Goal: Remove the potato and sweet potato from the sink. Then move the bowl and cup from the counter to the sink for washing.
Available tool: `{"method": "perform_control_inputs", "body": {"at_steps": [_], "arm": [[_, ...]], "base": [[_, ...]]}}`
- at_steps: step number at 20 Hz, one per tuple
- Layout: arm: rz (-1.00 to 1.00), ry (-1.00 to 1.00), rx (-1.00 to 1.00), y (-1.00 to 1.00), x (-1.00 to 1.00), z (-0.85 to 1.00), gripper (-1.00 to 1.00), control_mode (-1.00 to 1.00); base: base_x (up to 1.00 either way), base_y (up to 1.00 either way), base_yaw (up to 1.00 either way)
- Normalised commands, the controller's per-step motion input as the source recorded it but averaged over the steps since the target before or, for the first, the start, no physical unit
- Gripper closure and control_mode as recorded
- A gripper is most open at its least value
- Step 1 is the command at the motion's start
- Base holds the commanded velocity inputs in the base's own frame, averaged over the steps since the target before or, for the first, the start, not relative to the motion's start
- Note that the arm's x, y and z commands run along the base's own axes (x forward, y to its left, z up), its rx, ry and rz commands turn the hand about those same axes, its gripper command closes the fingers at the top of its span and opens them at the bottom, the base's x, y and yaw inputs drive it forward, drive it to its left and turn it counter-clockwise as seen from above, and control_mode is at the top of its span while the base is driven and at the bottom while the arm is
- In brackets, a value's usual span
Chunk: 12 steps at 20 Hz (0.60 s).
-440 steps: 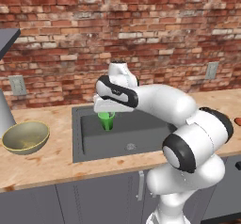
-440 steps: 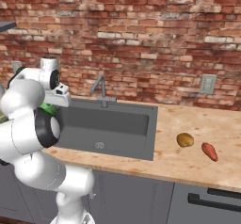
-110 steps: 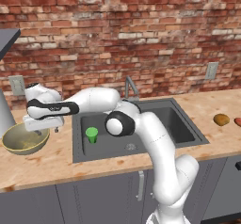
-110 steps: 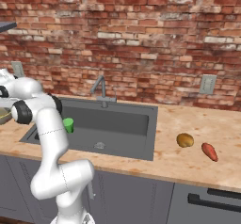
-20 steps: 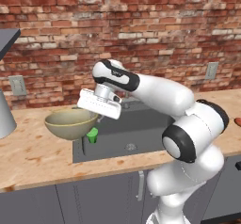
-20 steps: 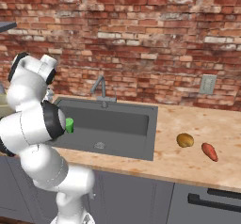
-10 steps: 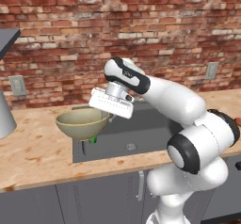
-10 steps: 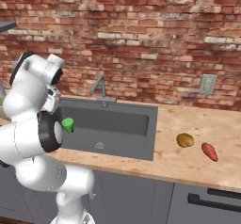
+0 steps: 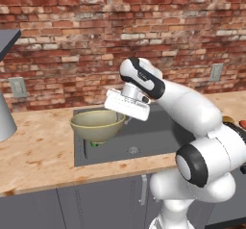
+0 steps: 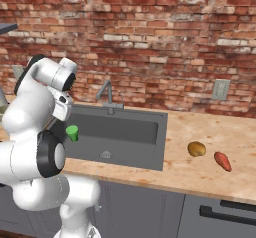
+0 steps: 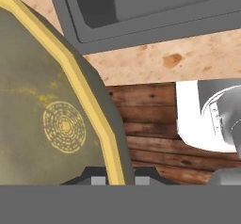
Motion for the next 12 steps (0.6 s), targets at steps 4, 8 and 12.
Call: {"method": "perform_control_inputs", "body": {"at_steps": [4,8,12], "arm": [[0.01,0.0,0.0,-0.44,-0.08,0.06,1.0,-1.0],[0.01,0.0,0.0,-0.41,-0.08,0.07,1.0,-1.0],[0.01,0.0,0.0,-0.42,-0.11,0.02,1.0,-1.0]], "base": [[0.0,0.0,0.0],[0.0,0.0,0.0],[0.0,0.0,0.0]]}}
